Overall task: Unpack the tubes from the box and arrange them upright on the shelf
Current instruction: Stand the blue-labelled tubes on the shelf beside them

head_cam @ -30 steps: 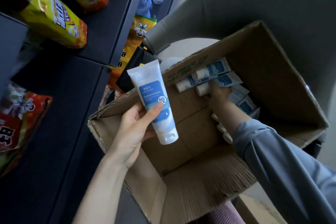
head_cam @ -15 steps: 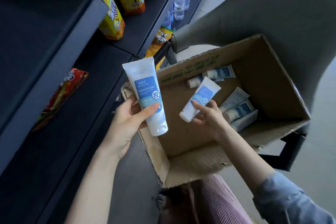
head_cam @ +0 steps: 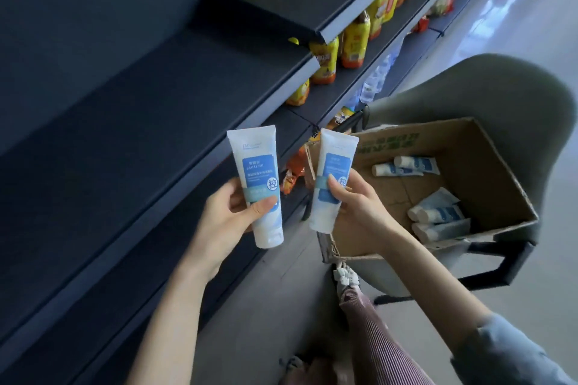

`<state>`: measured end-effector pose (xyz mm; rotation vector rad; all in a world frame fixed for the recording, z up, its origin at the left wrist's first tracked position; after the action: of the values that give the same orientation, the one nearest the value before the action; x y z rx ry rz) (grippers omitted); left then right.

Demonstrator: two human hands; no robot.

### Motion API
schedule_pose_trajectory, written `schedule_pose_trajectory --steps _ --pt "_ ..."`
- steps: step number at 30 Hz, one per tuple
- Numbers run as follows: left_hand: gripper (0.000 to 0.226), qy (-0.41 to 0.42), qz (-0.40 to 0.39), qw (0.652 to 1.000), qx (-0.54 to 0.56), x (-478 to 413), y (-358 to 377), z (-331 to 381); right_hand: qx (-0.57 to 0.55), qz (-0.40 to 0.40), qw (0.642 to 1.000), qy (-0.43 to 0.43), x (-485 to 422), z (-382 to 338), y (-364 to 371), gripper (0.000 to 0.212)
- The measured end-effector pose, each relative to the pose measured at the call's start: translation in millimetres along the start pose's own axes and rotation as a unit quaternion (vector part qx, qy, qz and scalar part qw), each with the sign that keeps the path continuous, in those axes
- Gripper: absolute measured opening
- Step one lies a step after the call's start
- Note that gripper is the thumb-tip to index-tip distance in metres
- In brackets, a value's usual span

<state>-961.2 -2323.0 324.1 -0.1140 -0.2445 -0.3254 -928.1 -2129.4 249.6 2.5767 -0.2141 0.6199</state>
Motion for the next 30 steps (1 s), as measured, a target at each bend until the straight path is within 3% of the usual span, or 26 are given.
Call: schedule_pose_trajectory --steps 9,16,19,30 --pt "0.029 0.115 0.123 0.985 -0.023 114.6 -104.7 78.2 0.14 -0.122 0.979 -0.087 69.5 -38.6 151.3 0.029" --pt "0.034 0.199 0.224 0.954 -0.011 200.5 -171.4 123.2 0.253 -0.264 0.918 -0.152 136.8 -64.0 268.5 0.043" --pt "0.035 0.232 0.272 0.934 -0.014 239.0 -204.3 144.8 0.282 -0.323 0.885 -0.18 162.6 -77.1 323.8 0.04" --pt "0.037 0.265 0.36 0.892 -0.064 334.2 -294.2 208.0 0.218 -0.423 0.839 -0.265 203.4 -131.6 478.8 0.038"
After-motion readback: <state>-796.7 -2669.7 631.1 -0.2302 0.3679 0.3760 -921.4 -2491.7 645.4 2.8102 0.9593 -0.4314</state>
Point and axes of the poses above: each hand's wrist, its own x-axis away from the middle knuckle, its own y-axis out of the palm, z = x × y, the point moved 7 cm from there along -x, towards the middle knuckle, and after that the axes turned 4 degrees about y, right-handed, at the moved point
